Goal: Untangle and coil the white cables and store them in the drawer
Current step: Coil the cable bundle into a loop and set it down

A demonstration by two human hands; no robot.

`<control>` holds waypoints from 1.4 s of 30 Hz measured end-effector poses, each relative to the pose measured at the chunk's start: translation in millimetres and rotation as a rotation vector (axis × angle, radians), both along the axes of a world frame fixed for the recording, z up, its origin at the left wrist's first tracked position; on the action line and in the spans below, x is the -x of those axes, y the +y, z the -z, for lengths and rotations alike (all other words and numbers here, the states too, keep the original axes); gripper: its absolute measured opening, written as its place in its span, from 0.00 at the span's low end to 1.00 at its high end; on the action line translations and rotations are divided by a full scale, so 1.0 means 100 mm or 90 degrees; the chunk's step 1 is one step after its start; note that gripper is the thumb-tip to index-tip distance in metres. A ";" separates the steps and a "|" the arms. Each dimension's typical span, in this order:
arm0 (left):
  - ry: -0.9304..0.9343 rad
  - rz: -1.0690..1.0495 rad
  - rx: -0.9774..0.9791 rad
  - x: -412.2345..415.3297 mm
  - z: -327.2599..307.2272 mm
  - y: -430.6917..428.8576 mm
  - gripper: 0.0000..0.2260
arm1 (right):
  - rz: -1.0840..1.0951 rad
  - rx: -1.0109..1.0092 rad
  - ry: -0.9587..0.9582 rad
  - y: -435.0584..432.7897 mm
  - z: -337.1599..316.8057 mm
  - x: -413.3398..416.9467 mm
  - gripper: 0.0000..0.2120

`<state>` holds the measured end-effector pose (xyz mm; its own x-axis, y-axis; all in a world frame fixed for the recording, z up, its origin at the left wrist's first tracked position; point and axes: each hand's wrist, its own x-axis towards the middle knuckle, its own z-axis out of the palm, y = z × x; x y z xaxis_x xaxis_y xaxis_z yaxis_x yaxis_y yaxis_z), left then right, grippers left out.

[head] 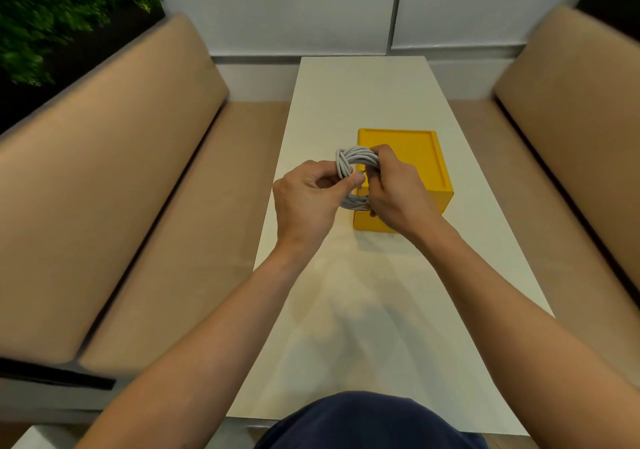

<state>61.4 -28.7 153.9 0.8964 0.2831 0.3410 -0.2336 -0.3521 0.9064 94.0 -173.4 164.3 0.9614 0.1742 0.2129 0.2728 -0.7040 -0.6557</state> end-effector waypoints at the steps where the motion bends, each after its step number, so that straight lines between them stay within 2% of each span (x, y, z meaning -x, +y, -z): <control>1: -0.015 -0.014 -0.008 0.01 0.00 -0.02 0.06 | -0.003 -0.005 -0.001 0.01 -0.01 0.00 0.08; 4: -0.075 -0.074 -0.014 0.02 0.03 -0.05 0.07 | -0.009 -0.010 -0.012 0.04 -0.04 -0.01 0.09; 8: -0.155 -0.160 -0.108 0.00 0.14 -0.04 0.10 | -0.021 -0.008 -0.030 0.07 -0.09 0.03 0.10; 12: -0.195 -0.194 -0.096 -0.09 0.22 0.02 0.10 | -0.024 -0.033 -0.045 0.10 -0.14 0.08 0.08; 15: -0.232 -0.170 -0.084 -0.11 0.21 0.04 0.09 | -0.023 -0.077 -0.037 0.10 -0.18 0.09 0.08; 20: -0.292 -0.049 -0.168 -0.06 0.21 0.12 0.05 | -0.002 -0.146 -0.005 0.06 -0.22 0.09 0.09; 24: -0.259 0.032 -0.112 0.00 0.12 0.09 0.07 | 0.001 -0.189 -0.011 0.04 -0.26 0.08 0.08; 28: -0.192 0.013 -0.011 0.07 0.06 0.04 0.05 | -0.005 -0.185 0.002 0.03 -0.28 0.09 0.08; 30: -0.188 0.002 0.000 0.03 0.06 0.05 0.03 | -0.014 -0.189 0.004 0.05 -0.29 0.11 0.08; 35: -0.297 -0.081 -0.210 -0.04 0.03 0.06 0.06 | -0.024 -0.178 0.003 0.07 -0.33 0.13 0.07; 37: -0.308 -0.096 -0.248 -0.06 0.00 0.04 0.05 | -0.022 -0.177 -0.005 0.06 -0.34 0.14 0.07; 40: -0.274 -0.105 -0.195 -0.07 -0.04 0.04 0.06 | -0.035 -0.173 -0.017 0.08 -0.37 0.17 0.07; 42: -0.209 -0.059 -0.075 -0.06 -0.06 0.07 0.09 | -0.038 -0.175 -0.016 0.09 -0.39 0.18 0.07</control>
<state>67.8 -21.4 159.9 0.7061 0.3001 0.6413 -0.4671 -0.4833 0.7404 76.1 -164.8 202.9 0.9453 0.1626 0.2828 0.3262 -0.4835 -0.8123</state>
